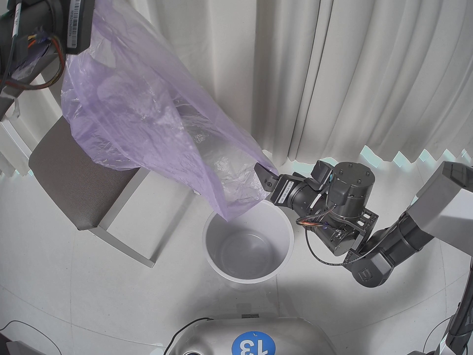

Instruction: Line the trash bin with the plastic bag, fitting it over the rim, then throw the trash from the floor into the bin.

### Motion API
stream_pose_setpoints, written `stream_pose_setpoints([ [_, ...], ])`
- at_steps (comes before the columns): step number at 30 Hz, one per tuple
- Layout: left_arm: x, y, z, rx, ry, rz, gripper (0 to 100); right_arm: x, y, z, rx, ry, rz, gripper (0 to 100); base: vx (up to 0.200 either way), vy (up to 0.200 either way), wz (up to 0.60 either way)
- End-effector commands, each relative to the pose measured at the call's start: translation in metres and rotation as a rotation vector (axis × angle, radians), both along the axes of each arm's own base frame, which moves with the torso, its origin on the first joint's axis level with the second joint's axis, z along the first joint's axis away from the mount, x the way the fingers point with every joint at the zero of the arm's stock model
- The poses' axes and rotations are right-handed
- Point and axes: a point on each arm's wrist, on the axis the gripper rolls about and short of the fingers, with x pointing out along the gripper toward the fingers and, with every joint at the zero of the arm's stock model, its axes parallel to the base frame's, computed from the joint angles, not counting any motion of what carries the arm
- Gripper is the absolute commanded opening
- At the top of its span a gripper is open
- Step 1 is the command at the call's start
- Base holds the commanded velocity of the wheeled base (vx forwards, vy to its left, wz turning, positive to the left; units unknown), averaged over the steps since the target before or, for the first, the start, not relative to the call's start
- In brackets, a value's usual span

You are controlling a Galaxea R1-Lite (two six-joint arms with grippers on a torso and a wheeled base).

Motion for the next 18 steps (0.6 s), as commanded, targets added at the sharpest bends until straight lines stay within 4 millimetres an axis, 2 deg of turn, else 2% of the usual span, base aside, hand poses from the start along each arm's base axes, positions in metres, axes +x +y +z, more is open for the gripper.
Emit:
stream_pose_setpoints([
  [1, -0.0006, 0.0013, -0.0005, 0.000, 0.000, 0.003, 0, 0.0016, 0.0022, 0.0012, 0.016, 0.009, 0.003, 100, 0.000, 0.000, 0.00],
  [18, -0.0002, 0.0013, -0.0011, 0.001, 0.001, 0.004, 0, -0.0013, 0.0052, -0.0008, 0.104, 0.083, 0.039, 100, 0.000, 0.000, 0.00],
])
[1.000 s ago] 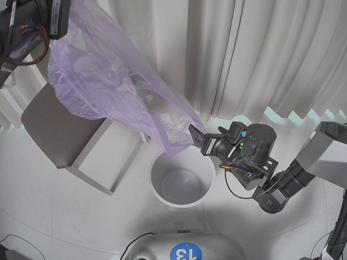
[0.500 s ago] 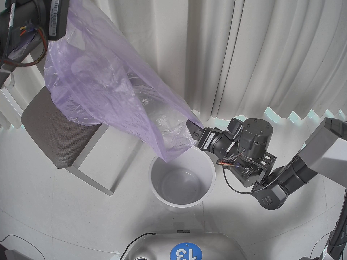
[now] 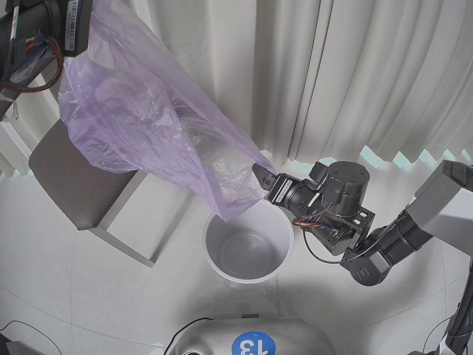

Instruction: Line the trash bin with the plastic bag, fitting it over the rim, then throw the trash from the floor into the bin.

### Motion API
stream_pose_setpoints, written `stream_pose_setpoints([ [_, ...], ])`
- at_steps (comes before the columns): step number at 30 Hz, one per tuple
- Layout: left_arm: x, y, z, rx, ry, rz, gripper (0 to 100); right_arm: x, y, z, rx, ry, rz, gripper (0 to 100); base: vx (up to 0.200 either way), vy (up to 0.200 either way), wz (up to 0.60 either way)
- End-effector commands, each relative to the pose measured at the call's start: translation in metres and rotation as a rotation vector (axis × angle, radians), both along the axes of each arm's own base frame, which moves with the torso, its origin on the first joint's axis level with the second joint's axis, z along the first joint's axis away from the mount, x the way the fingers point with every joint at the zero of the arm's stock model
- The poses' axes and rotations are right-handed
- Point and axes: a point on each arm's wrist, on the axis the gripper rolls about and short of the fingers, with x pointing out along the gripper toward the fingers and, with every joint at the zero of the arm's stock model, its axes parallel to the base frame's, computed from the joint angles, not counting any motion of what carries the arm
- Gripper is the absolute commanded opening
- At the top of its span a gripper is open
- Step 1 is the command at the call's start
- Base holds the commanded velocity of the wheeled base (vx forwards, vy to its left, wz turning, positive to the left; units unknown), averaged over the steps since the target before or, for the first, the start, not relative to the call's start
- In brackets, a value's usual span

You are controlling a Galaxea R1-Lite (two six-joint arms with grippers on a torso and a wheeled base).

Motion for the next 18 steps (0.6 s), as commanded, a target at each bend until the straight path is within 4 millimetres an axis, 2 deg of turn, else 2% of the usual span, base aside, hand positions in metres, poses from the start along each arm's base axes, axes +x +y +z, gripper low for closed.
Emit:
stream_pose_setpoints([
  [1, 0.0003, -0.0003, -0.0002, 0.001, 0.001, 0.000, 0, -0.0019, 0.0013, 0.0013, 0.021, 0.014, 0.019, 100, 0.000, 0.000, 0.00],
  [8, 0.0015, -0.0017, -0.0011, 0.002, 0.002, 0.000, 0, -0.0036, 0.0014, 0.0030, 0.094, 0.093, 0.063, 100, 0.000, 0.000, 0.00],
  [18, 0.0030, -0.0035, -0.0021, 0.005, 0.005, 0.000, 0, -0.0033, 0.0017, 0.0017, 0.105, 0.103, 0.066, 100, 0.000, 0.000, 0.00],
])
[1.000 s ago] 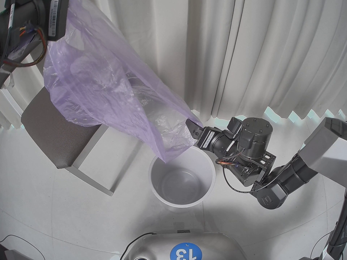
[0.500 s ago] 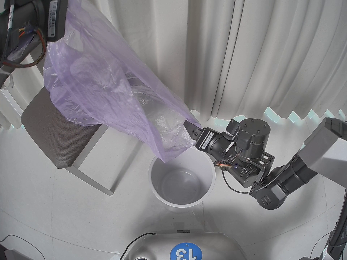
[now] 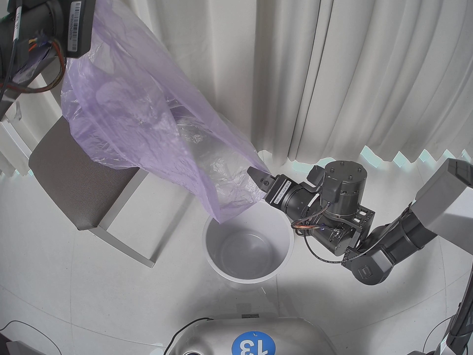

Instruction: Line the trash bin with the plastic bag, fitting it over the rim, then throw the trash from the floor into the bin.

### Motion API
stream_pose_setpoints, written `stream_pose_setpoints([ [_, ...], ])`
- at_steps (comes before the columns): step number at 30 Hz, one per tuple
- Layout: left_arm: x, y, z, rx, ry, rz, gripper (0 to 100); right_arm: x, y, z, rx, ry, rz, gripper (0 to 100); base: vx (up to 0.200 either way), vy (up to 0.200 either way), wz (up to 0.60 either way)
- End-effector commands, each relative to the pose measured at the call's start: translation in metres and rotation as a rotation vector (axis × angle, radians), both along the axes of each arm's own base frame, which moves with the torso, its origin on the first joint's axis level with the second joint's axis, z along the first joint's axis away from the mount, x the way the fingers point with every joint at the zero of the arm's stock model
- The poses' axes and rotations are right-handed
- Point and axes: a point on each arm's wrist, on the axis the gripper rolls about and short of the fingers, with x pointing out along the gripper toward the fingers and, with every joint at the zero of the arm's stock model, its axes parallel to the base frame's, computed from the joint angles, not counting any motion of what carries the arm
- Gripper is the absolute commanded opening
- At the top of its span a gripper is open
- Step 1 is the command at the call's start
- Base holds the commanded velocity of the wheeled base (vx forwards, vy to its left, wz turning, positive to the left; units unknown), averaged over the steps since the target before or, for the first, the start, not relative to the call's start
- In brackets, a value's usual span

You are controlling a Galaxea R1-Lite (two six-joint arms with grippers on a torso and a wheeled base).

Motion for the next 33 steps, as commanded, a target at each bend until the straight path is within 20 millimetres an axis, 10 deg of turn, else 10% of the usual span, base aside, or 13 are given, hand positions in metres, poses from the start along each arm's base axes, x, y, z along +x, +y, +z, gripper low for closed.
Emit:
stream_pose_setpoints([
  [1, 0.001, -0.001, -0.001, 0.005, 0.002, 0.001, 0, 0.000, 0.000, 0.000, 0.004, 0.002, -0.001, 100, 0.000, 0.000, 0.00],
  [17, 0.001, -0.001, -0.001, 0.003, 0.003, 0.000, 0, 0.000, 0.001, -0.003, 0.001, 0.010, 0.002, 100, 0.000, 0.000, 0.00],
  [18, 0.001, -0.002, -0.001, 0.003, 0.003, -0.001, 0, 0.000, 0.001, -0.003, 0.000, 0.011, 0.002, 0, 0.000, 0.000, 0.00],
  [33, 0.003, -0.003, -0.013, 0.033, 0.026, 0.001, 0, -0.010, 0.003, 0.009, 0.019, -0.012, 0.024, 0, 0.000, 0.000, 0.00],
])
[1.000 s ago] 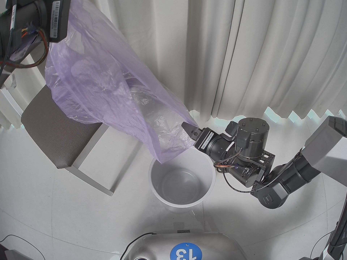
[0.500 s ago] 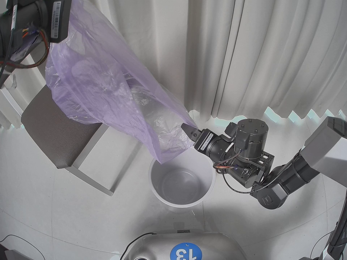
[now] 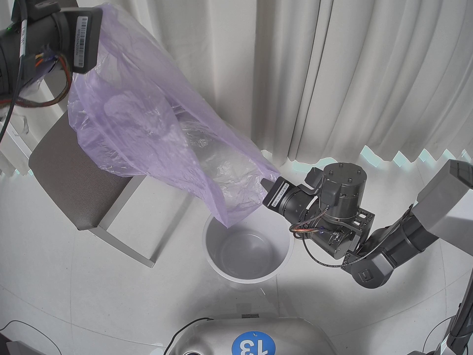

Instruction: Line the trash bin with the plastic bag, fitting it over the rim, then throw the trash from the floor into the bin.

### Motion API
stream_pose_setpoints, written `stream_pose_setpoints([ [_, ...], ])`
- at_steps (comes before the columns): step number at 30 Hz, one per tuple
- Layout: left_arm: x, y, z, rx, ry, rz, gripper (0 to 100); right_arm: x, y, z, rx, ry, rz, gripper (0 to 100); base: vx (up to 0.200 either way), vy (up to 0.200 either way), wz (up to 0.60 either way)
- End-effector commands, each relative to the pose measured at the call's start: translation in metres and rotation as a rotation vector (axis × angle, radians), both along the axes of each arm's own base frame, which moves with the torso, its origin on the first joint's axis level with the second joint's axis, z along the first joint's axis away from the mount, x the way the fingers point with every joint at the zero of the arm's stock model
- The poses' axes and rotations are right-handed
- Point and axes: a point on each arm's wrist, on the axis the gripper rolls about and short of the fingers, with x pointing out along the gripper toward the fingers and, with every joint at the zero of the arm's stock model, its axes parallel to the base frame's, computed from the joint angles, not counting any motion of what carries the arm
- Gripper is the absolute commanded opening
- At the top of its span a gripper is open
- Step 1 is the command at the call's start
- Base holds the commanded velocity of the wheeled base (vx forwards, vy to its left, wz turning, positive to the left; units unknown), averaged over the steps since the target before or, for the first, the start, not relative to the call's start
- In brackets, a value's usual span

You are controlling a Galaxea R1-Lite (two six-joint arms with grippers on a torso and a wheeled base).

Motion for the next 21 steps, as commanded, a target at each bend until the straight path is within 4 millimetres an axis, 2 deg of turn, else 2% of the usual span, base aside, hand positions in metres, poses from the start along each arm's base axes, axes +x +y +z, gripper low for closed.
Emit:
stream_pose_setpoints([
  [1, 0.000, 0.001, -0.002, 0.004, 0.004, 0.003, 0, -0.004, -0.003, 0.011, 0.017, -0.020, 0.001, 0, 0.000, 0.000, 0.00],
  [9, 0.003, 0.000, -0.016, 0.037, 0.031, 0.014, 0, -0.011, -0.011, 0.022, 0.009, -0.043, 0.010, 0, 0.000, 0.000, 0.00],
  [16, 0.000, 0.016, -0.026, 0.121, 0.095, 0.061, 0, -0.018, -0.030, 0.027, -0.139, -0.073, 0.004, 0, 0.000, 0.000, 0.00],
  [21, 0.002, 0.017, -0.029, 0.148, 0.120, 0.070, 0, -0.027, -0.044, 0.028, -0.251, -0.088, 0.019, 0, 0.000, 0.000, 0.00],
])
